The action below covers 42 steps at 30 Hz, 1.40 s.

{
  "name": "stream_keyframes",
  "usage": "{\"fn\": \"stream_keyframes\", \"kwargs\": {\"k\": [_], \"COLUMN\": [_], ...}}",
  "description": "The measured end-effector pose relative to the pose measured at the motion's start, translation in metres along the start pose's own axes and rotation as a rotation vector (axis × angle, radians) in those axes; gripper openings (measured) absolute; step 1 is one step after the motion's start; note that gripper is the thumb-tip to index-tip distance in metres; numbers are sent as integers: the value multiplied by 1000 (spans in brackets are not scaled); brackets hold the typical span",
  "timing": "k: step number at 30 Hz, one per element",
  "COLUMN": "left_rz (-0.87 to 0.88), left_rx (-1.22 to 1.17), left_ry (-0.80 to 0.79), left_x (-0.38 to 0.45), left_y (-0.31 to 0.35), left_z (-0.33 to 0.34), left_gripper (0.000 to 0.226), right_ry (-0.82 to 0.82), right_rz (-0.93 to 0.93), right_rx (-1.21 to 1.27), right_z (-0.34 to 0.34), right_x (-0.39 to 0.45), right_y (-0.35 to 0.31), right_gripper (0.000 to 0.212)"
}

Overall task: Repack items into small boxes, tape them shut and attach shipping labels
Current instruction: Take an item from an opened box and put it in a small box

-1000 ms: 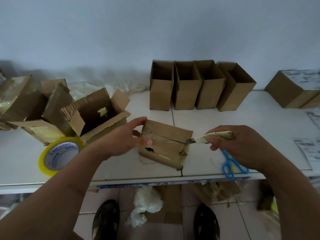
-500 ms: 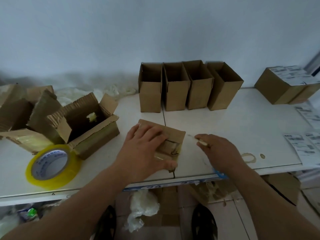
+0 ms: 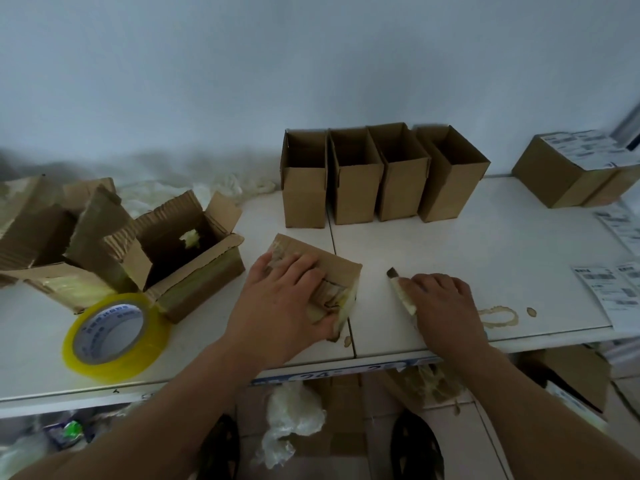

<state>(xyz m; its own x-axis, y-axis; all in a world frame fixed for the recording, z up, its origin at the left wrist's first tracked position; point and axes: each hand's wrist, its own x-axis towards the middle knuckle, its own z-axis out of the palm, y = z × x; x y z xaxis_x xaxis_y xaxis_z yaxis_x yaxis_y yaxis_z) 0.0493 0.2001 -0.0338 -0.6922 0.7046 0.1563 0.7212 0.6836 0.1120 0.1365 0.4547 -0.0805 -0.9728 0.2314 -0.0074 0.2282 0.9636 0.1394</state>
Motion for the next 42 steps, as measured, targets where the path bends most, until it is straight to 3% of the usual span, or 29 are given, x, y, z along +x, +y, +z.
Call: {"fn": "stream_keyframes", "kwargs": {"k": [7, 9, 11, 14, 17, 20, 24, 26, 30, 33, 37, 42], "left_rz": [-48, -44, -39, -29, -32, -66, -142, -175, -201, -232, -468, -479], "left_rx": [-93, -106, -118, -158, -199, -238, -268, -237, -211, -188, -503, -609], "left_ry": [-80, -86, -105, -122, -156, -189, -180, -145, 50, 70, -62, -13], "left_x": [-1, 0, 2, 4, 2, -2, -11, -17, -32, -44, -52, -49], "left_y": [-17, -20, -24, -27, -33, -42, -49, -51, -63, -70, -70, -75], "left_z": [-8, -9, -13, -17, -23, -31, -33, -32, -29, -24, -29, -26], "left_gripper": [93, 90, 79, 66, 64, 52, 57, 70, 58, 71, 72, 51], "right_ry": [-202, -28, 133, -14, -125, -83, -74, -68, -74, -108, -113, -151], "right_rz": [58, 39, -14, -152, -185, -179, -122, -95, -34, -1, 14, -10], "right_rx": [38, 256, 657, 955, 939, 931, 906, 878, 866, 768, 607, 537], "right_z": [-23, -39, -59, -81, -81, -80, -82, -84, -90, -97, -101, -101], "right_x": [7, 11, 14, 18, 24, 28, 35, 39, 44, 46, 49, 55], "right_y": [-9, -18, -37, -67, -80, -91, -111, -119, -130, -142, -160, -165], "right_gripper": [74, 61, 41, 35, 31, 27, 28, 32, 43, 48, 58, 56]}}
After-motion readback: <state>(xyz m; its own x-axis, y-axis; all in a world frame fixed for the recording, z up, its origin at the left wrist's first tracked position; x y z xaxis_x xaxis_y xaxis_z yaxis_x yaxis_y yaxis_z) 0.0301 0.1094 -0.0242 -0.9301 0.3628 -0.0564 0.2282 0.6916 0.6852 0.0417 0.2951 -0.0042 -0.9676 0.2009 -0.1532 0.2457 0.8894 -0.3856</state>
